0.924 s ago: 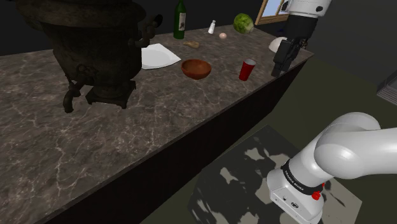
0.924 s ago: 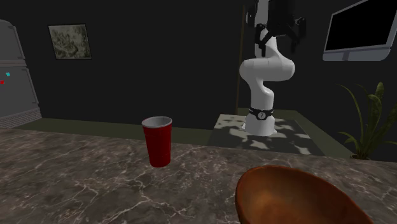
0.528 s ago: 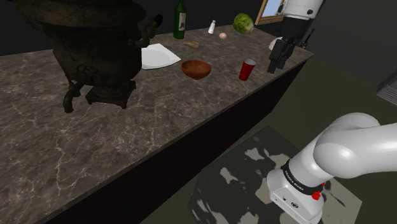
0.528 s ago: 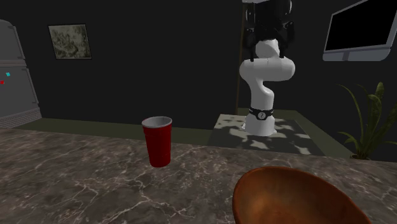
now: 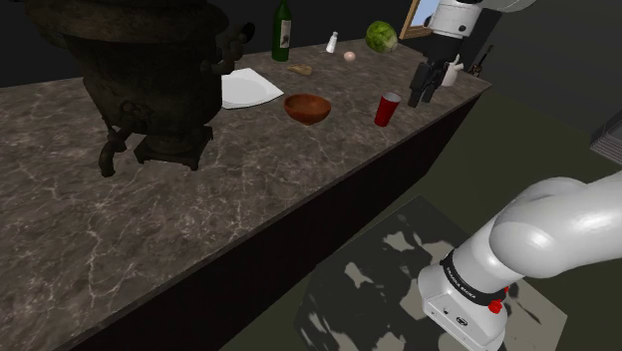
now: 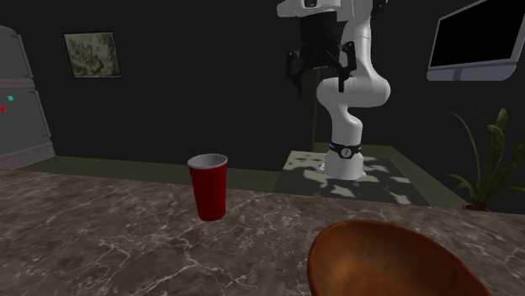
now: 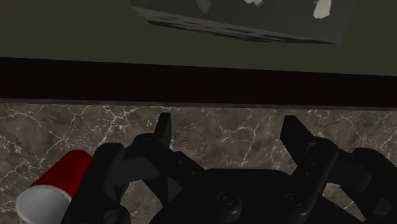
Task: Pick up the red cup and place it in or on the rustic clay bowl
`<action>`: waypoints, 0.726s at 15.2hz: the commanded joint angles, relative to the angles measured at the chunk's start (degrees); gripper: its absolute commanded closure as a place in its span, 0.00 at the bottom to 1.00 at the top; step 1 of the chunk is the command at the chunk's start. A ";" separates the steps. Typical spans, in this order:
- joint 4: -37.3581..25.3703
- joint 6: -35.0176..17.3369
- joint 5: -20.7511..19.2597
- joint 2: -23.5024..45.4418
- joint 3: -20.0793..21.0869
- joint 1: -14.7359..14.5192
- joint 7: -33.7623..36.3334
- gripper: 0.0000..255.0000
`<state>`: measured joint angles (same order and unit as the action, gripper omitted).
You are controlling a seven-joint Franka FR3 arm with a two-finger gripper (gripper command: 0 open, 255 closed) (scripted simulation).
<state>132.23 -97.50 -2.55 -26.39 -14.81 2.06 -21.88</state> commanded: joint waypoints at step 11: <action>-16.66 -8.47 5.63 24.87 -9.01 2.08 -13.55 0.00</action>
<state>117.78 -105.63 2.14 -4.17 -22.94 3.65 -33.65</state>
